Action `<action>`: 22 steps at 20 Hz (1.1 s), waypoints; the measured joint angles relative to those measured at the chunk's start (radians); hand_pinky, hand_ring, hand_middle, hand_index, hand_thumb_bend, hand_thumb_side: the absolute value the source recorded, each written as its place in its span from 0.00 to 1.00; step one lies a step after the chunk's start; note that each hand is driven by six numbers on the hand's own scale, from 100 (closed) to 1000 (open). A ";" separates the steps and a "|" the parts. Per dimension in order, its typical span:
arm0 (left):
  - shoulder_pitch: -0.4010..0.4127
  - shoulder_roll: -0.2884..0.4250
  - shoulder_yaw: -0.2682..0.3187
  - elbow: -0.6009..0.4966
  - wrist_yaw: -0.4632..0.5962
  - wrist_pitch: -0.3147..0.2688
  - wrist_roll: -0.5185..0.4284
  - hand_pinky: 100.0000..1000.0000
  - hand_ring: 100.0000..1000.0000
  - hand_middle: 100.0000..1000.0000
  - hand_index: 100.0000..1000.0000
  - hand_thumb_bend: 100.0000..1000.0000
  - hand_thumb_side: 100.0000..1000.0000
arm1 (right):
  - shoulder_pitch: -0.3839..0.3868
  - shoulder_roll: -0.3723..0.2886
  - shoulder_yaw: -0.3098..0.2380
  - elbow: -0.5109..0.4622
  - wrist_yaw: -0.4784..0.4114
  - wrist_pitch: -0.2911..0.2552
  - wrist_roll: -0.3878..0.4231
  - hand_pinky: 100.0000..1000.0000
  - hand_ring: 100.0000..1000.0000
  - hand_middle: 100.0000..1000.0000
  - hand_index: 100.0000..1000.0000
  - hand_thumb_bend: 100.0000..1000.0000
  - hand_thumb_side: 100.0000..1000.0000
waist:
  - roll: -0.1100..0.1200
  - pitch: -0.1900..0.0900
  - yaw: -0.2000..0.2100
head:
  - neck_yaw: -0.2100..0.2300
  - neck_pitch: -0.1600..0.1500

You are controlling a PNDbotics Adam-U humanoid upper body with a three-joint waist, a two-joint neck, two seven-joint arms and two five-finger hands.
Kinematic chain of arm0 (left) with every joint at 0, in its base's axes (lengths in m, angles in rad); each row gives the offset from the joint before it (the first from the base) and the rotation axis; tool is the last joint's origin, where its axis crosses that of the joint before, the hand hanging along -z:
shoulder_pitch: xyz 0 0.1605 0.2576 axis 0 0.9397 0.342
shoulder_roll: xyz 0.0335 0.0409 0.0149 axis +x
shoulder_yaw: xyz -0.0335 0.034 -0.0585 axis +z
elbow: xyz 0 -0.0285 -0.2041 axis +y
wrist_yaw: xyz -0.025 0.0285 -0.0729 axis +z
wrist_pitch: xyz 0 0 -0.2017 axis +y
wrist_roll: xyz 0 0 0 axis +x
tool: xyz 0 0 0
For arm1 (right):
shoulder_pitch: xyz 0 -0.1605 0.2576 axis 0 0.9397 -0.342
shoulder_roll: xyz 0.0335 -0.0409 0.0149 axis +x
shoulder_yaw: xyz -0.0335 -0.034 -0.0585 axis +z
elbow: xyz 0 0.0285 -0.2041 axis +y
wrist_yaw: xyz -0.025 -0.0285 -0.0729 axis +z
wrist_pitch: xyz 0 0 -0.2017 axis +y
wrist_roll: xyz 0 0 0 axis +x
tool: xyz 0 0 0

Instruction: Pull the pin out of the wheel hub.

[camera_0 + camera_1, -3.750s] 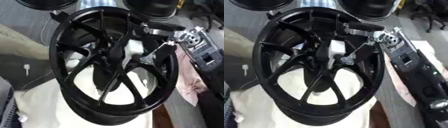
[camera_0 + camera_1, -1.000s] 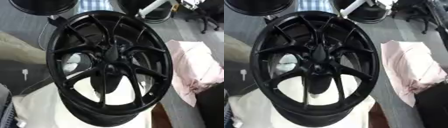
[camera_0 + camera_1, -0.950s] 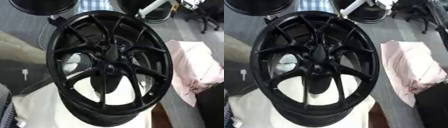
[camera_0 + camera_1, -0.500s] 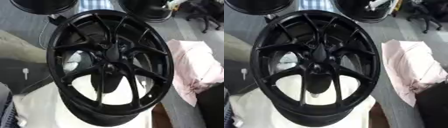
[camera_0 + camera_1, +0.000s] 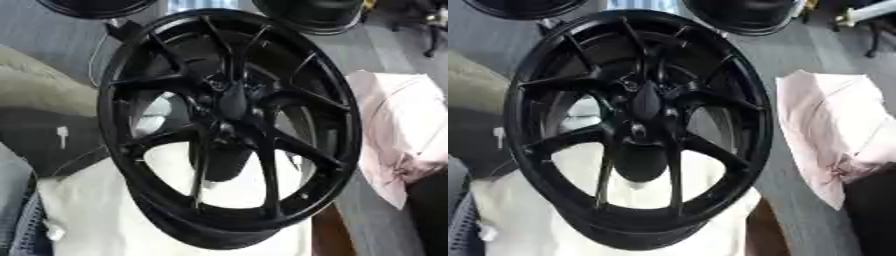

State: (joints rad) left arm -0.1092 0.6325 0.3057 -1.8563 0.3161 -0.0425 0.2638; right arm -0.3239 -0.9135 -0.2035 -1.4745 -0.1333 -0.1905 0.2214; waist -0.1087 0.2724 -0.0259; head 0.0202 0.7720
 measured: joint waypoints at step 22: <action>-0.036 0.000 -0.002 -0.001 -0.003 -0.024 -0.002 0.22 0.36 0.40 0.55 0.00 0.68 | 0.325 0.252 -0.336 -0.492 -0.112 -0.200 -0.188 0.84 0.85 0.72 0.82 0.00 0.31 | 0.031 0.038 0.048 | 0.026 0.000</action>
State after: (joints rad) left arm -0.1447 0.6324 0.3036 -1.8578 0.3131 -0.0660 0.2614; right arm 0.0009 -0.6613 -0.5399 -1.9663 -0.2453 -0.3904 0.0333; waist -0.0773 0.3099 0.0225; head 0.0458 0.7720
